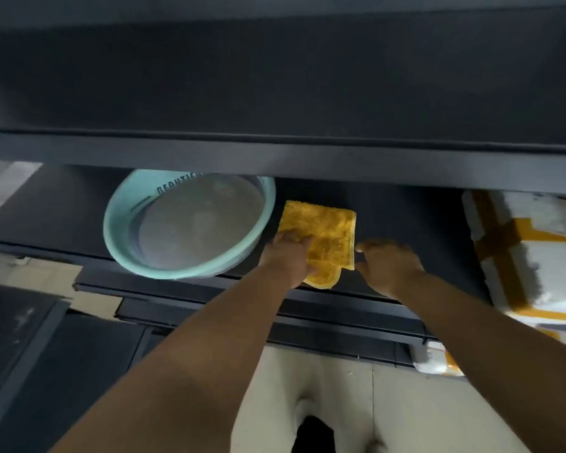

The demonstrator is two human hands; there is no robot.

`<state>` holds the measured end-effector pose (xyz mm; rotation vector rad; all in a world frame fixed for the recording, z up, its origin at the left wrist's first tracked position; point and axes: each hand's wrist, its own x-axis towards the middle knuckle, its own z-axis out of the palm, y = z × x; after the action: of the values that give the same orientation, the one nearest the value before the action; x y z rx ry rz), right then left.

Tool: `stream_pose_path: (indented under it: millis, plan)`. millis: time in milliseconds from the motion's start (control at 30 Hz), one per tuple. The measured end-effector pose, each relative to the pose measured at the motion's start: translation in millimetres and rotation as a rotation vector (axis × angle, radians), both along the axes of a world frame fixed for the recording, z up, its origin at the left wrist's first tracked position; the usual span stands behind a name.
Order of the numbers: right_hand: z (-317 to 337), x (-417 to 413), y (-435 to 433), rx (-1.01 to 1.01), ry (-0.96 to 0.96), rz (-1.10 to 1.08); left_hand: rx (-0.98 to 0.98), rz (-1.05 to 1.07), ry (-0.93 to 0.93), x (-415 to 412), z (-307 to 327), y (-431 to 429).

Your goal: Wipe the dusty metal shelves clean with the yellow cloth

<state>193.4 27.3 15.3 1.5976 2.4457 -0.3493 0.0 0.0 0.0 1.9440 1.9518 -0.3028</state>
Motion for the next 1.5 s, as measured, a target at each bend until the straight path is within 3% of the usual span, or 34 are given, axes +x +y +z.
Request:
stream_pose_path:
  millis: [133, 400, 633, 867, 1400, 1500]
  plan:
    - [-6.6, -1.6, -0.1, -0.008, 0.008, -0.015, -0.053, -0.029, 0.049, 3.8, -14.7, 6.3]
    - [-8.6, 2.4, -9.0, -0.006, 0.018, 0.05, 0.042, 0.02, 0.13, 23.1, -14.3, -4.1]
    - [4.3, 16.5, -32.2, 0.017, -0.005, 0.18, 0.011, 0.261, -0.091, 27.3, 6.9, -50.7]
    - [32.4, 17.2, -72.7, 0.08, 0.045, 0.354, 0.247, 0.649, -0.348, 51.1, 53.9, -124.5]
    - [105.3, -83.0, -207.9, 0.141, 0.429, 0.808, 0.705, 1.251, -0.468, 5.5, 136.3, -329.5]
    - [122.2, -118.8, -229.5, 0.186, 0.456, 0.885, 0.779, 1.306, -0.417, -18.8, 152.7, -356.2]
